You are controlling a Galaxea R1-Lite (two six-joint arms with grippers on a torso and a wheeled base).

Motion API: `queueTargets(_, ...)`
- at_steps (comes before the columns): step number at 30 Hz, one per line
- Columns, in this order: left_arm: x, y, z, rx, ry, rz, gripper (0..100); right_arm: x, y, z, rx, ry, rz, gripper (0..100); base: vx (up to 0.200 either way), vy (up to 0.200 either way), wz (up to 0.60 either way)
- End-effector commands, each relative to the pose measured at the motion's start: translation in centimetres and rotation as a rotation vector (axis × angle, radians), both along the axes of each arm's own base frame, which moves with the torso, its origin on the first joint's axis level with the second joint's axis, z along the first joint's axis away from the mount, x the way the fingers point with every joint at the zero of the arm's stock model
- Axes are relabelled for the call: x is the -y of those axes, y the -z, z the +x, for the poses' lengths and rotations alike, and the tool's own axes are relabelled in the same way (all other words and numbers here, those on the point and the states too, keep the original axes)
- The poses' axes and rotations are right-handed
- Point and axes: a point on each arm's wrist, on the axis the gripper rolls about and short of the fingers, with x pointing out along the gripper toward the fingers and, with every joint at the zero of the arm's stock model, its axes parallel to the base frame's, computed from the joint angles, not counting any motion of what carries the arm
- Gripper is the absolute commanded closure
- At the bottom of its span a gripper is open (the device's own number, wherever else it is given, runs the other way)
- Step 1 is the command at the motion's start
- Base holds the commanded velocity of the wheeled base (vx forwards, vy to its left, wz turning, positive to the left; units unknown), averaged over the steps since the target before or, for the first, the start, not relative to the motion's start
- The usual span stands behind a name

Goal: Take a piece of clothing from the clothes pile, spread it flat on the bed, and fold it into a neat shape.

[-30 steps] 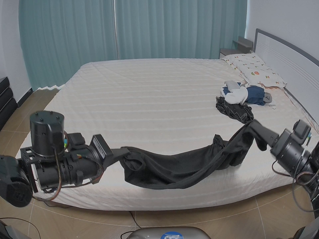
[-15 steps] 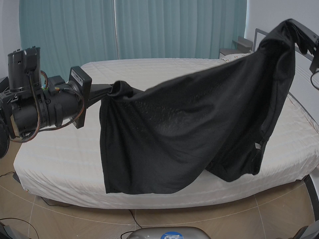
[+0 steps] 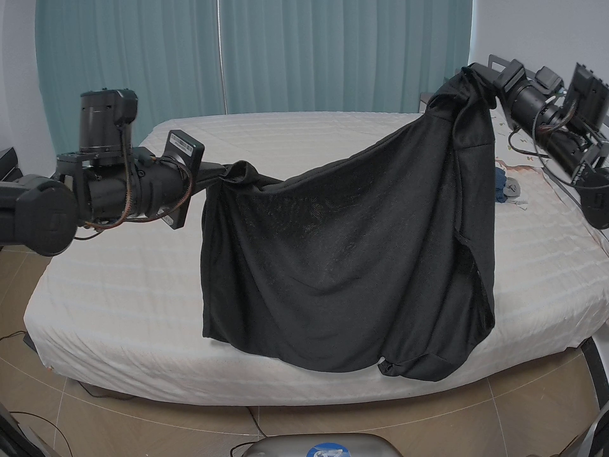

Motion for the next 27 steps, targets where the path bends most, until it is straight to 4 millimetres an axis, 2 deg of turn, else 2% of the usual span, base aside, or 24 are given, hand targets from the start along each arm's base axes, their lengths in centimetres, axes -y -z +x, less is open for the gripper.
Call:
queueTargets(1,0.8,4.4,4.2,-0.113,-0.02,0.035,100,-1.0,5.1,5.6,-0.081,0.02,-0.052,100,0.2,0.0,0.0)
queueTargets(7,1.2,6.8,6.9,-0.166,-0.041,0.031,100,-1.3,6.5,8.1,-0.086,0.03,-0.065,100,0.2,0.0,0.0)
queueTargets(11,1.4,8.5,9.1,-0.201,-0.065,0.01,100,-1.7,8.6,9.8,-0.102,0.039,-0.101,100,0.2,0.0,0.0)
queueTargets(17,1.5,11.3,11.3,-0.245,-0.079,0.023,100,-2.5,13.5,12.2,-0.18,0.04,-0.137,100,0.0,0.0,0.0)
queueTargets(20,1.2,12.3,12.0,-0.26,-0.09,0.027,100,-2.6,15.3,13.0,-0.215,0.041,-0.144,100,0.0,0.0,0.0)
queueTargets(23,0.9,13.0,12.8,-0.266,-0.102,0.027,100,-2.7,16.1,13.8,-0.218,0.051,-0.14,100,0.0,0.0,0.0)
queueTargets(26,0.4,13.8,14.0,-0.261,-0.12,0.024,100,-2.9,16.9,15.5,-0.203,0.105,-0.121,100,0.0,0.0,0.0)
queueTargets(27,0.4,13.9,14.2,-0.26,-0.123,0.024,0,-2.9,17.0,15.7,-0.199,0.108,-0.119,100,0.0,0.0,0.0)
